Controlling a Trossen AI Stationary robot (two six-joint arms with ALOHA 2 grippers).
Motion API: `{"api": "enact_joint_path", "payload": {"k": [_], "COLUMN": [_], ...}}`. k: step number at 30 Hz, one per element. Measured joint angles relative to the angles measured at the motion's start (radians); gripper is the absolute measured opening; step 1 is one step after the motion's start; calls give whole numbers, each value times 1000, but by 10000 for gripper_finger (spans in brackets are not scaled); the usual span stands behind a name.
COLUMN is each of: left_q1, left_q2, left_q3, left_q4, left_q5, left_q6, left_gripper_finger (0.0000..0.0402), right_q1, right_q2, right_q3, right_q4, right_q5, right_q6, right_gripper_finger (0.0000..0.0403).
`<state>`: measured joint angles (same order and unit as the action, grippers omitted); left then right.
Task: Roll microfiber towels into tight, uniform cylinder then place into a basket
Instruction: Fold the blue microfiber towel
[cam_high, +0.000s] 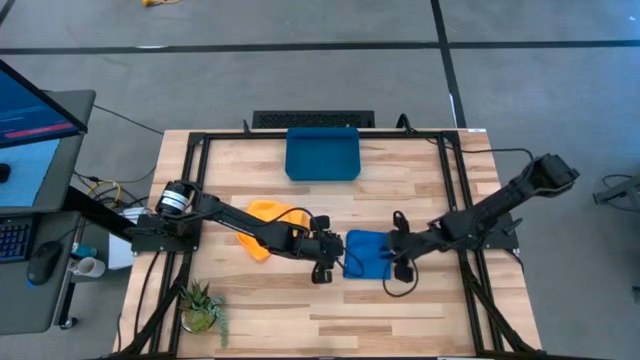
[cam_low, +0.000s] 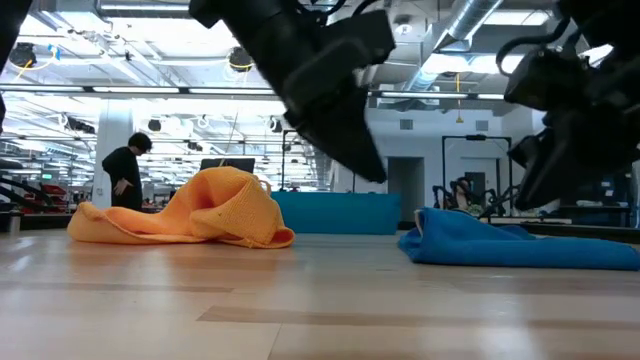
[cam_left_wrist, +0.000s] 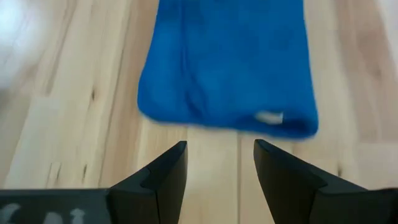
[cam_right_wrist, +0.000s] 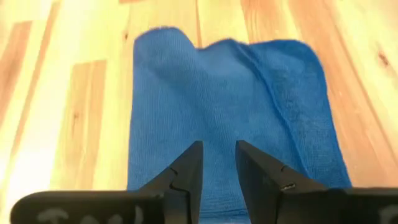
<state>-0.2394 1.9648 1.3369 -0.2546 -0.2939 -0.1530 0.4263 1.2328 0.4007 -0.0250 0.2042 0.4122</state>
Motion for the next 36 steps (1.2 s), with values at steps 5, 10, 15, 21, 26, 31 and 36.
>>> {"api": "enact_joint_path", "payload": {"k": [5,10,15,21,26,31,36], "left_q1": [10,40,77,96,91,89,92], "left_q2": [29,110,142,148,148,176,221], "left_q3": [2,0,0,2,2,-1,8], "left_q4": [138,247,288,290,297,316,360], "left_q5": [-1,1,-6,94,133,131,123], "left_q6": [-11,37,49,21,19,18,18], "left_gripper_finger": [178,178,178,178,178,178,178], "right_q1": [0,-1,-1,-1,-1,-1,-1], "right_q2": [-16,-17,-17,-17,-17,-18,-18], "right_q3": [0,1,2,2,2,2,2], "right_q4": [0,-8,-29,-28,-27,-24,-20], "right_q5": [3,5,6,6,6,6,6], "right_q6": [0,11,33,33,34,34,34], "right_gripper_finger": [118,118,118,118,118,118,118]}}
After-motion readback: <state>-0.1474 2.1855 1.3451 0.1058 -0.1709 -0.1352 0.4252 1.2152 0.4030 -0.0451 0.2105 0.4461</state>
